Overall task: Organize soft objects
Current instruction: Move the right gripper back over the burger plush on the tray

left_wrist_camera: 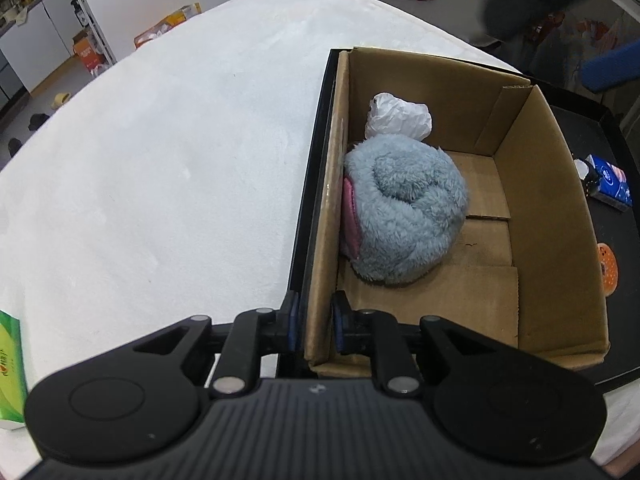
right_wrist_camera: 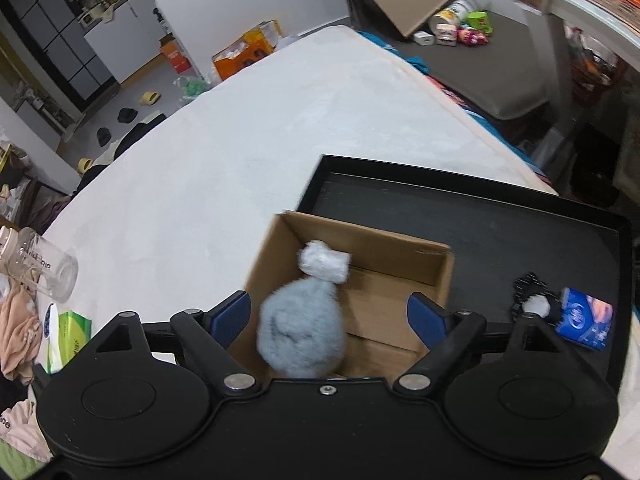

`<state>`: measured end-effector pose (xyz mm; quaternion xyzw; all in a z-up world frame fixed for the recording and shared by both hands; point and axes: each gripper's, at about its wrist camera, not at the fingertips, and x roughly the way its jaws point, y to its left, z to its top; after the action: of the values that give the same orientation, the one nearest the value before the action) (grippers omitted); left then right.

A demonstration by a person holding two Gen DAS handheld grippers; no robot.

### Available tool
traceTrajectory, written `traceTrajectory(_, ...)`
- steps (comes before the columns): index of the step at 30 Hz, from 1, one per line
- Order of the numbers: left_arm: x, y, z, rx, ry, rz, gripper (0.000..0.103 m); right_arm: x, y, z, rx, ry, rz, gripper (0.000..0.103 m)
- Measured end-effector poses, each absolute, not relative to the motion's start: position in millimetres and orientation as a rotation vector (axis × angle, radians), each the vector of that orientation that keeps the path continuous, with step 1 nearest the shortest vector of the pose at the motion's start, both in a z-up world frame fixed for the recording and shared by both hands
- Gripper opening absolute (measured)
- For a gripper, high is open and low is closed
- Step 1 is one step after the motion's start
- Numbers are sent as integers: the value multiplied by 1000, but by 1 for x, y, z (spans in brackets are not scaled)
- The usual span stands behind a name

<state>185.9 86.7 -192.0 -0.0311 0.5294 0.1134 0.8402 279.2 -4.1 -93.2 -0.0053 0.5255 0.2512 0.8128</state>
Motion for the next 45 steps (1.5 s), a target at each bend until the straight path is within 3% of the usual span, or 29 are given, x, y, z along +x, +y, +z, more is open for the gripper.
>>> traceTrajectory(3,185,84,-191,-46,1116,245,39,277,-23,-95,-3,1122,512,89)
traceTrajectory(6,183,84,-188,-53,1109,235,51,275,-43,-98,18,1123,484,93)
traceTrajectory(15,180,79,-180,-45,1070,237,66,266,-96,-117,55,1147,409,95)
traceTrajectory(23,177,74,-175,-27,1050,238,73,260,-133,-136,86,1166,371,99)
traceTrajectory(31,177,67,-173,17,1048,254,74,255,-163,-167,130,1187,339,98)
traceTrajectory(45,183,51,-174,102,1047,264,74,266,-177,-220,203,1308,367,71)
